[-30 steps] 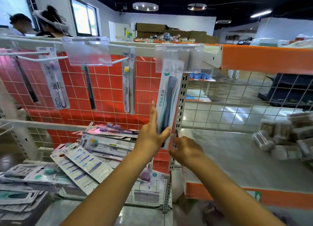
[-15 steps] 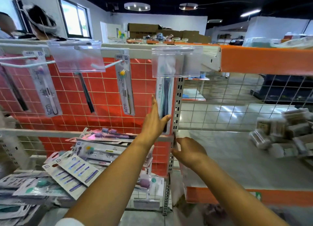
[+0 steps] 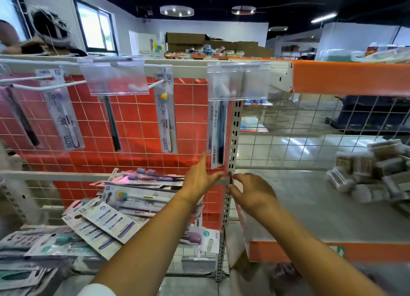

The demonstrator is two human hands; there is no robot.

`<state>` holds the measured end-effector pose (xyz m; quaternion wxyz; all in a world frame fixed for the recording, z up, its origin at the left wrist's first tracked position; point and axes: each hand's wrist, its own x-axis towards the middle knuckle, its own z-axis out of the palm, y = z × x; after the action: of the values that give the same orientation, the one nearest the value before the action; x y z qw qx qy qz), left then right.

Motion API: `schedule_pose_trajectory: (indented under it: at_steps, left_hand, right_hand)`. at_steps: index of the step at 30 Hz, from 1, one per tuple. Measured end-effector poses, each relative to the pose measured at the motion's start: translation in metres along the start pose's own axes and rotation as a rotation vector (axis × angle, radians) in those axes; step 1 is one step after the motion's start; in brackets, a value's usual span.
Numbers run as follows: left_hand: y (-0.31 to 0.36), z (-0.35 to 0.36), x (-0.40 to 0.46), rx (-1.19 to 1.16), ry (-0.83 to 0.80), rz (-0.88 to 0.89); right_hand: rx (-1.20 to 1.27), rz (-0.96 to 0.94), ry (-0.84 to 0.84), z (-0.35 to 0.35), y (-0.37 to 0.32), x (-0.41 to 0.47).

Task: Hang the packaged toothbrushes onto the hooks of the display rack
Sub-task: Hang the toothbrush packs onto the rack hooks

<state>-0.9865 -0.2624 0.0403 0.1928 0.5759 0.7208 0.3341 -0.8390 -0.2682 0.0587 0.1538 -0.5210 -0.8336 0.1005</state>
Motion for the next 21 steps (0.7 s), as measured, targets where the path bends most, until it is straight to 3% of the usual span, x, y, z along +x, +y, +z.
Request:
schedule_pose_trajectory:
  at_steps: [9,16,21]
  left_hand:
    - [-0.031,-0.023,-0.04,0.432,0.132,0.099]
    - [-0.053,-0.068,-0.065,0.534,0.113,0.111]
    - [-0.082,-0.108,-0.08,0.464,0.177,0.145]
  right_hand:
    - [-0.002,-0.109,0.084,0.014,-0.031,-0.008]
    - [0.023,-0.124,0.089,0.033,-0.075,-0.012]
    - [0.03,-0.174,0.128,0.041,-0.109,-0.017]
